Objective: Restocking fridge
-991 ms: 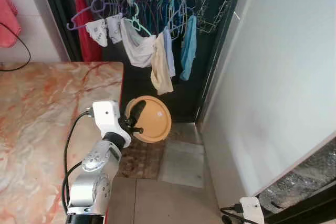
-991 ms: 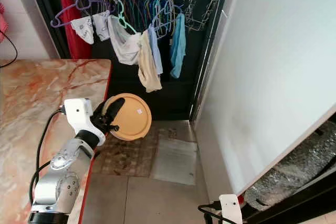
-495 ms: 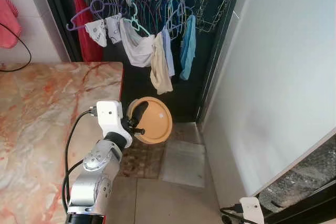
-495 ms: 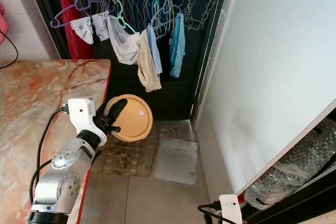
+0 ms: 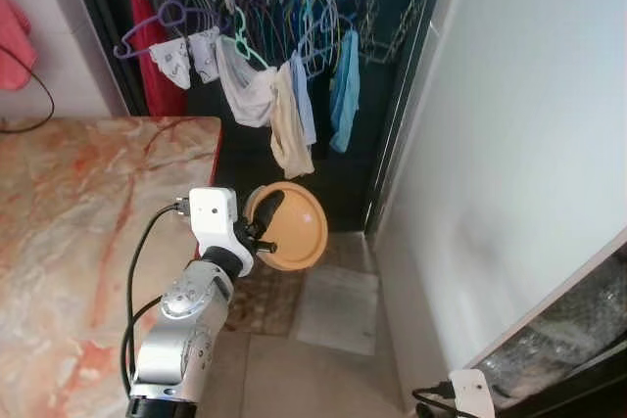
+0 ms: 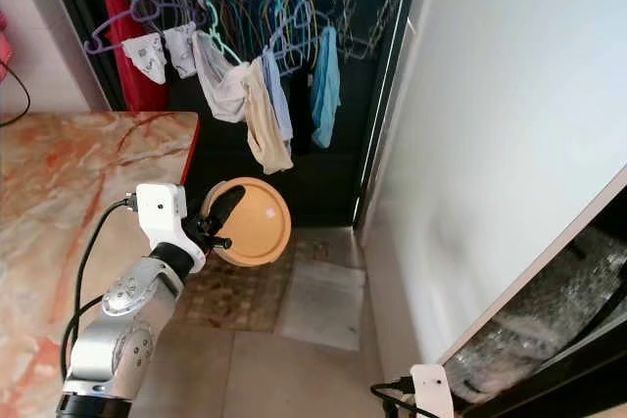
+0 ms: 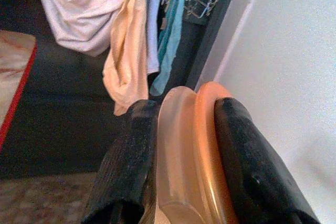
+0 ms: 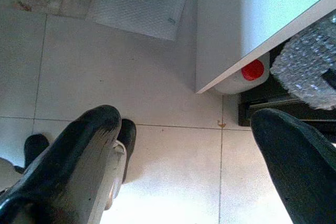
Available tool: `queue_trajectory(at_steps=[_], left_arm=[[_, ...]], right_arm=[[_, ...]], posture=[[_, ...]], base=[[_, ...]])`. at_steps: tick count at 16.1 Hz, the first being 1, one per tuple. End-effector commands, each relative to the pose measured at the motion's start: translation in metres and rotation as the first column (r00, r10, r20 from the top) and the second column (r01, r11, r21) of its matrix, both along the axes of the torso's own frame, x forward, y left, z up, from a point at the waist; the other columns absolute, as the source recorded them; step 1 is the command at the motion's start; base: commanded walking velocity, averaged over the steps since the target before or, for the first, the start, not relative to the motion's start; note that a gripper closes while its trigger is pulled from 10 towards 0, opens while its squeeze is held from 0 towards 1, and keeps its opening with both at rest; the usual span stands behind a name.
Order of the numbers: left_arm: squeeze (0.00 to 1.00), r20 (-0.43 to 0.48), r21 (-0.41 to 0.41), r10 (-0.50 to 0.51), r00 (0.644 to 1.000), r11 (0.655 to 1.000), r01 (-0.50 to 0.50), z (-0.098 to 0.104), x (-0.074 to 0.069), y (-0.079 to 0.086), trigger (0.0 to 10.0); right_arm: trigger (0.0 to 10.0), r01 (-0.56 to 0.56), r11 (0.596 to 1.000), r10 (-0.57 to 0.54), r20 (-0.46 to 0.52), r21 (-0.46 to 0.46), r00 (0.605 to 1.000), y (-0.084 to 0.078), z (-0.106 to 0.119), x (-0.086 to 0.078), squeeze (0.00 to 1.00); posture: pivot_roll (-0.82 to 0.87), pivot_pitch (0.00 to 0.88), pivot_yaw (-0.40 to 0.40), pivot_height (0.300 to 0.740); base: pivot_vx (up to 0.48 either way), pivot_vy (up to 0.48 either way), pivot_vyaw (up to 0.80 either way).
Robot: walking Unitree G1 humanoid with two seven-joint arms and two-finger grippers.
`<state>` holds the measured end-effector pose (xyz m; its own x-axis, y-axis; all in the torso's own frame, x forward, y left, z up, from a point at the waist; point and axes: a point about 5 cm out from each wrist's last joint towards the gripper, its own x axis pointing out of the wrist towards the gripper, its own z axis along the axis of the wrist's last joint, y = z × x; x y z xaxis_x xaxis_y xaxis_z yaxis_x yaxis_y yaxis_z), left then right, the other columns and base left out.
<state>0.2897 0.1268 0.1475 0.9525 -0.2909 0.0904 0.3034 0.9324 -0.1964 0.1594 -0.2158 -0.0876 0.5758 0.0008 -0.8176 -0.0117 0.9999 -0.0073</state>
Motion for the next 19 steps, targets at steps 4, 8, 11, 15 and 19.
queue_trajectory(at_steps=[4, 8, 11, 15, 19], left_arm=[[0.0, 0.006, 0.001, 0.007, 1.0, 1.0, -0.007, 0.0002, 0.0011, 0.0019, 10.0], [0.0, 0.003, 0.002, 0.007, 1.0, 1.0, -0.007, -0.0009, 0.001, 0.0018, 10.0], [0.0, 0.001, 0.001, 0.005, 1.0, 1.0, -0.005, -0.0015, 0.0008, 0.0012, 10.0], [0.0, 0.005, -0.005, 0.002, 1.0, 1.0, -0.002, -0.0012, 0.0001, 0.0001, 10.0], [0.0, 0.007, -0.005, 0.003, 1.0, 1.0, -0.003, -0.0004, 0.0003, 0.0004, 10.0]], right_arm=[[10.0, 0.016, 1.0, -0.016, 0.002, 0.006, 1.0, 0.0005, -0.0005, -0.001, 0.0], [10.0, 0.013, 1.0, -0.013, 0.002, 0.005, 1.0, 0.0001, -0.0002, -0.0005, 0.0], [10.0, 0.011, 1.0, -0.011, 0.002, 0.004, 1.0, -0.0002, -0.0001, -0.0003, 0.0], [10.0, 0.01, 1.0, -0.01, 0.002, 0.002, 1.0, -0.0004, 0.0, -0.0002, 0.0], [10.0, 0.01, 1.0, -0.01, 0.006, 0.002, 1.0, -0.0002, 0.0001, 0.0001, 0.0]], posture=[[-0.07, 0.007, -0.021, 0.74], [-0.06, 0.013, -0.024, 0.74], [-0.07, 0.015, -0.024, 0.74], [-0.06, 0.018, -0.026, 0.74], [-0.06, 0.018, -0.026, 0.74]], base=[[0.0, 0.0, 0.0], [0.0, 0.0, 0.0], [0.0, 0.0, 0.0], [0.0, 0.0, 0.0], [0.0, 0.0, 0.0]])
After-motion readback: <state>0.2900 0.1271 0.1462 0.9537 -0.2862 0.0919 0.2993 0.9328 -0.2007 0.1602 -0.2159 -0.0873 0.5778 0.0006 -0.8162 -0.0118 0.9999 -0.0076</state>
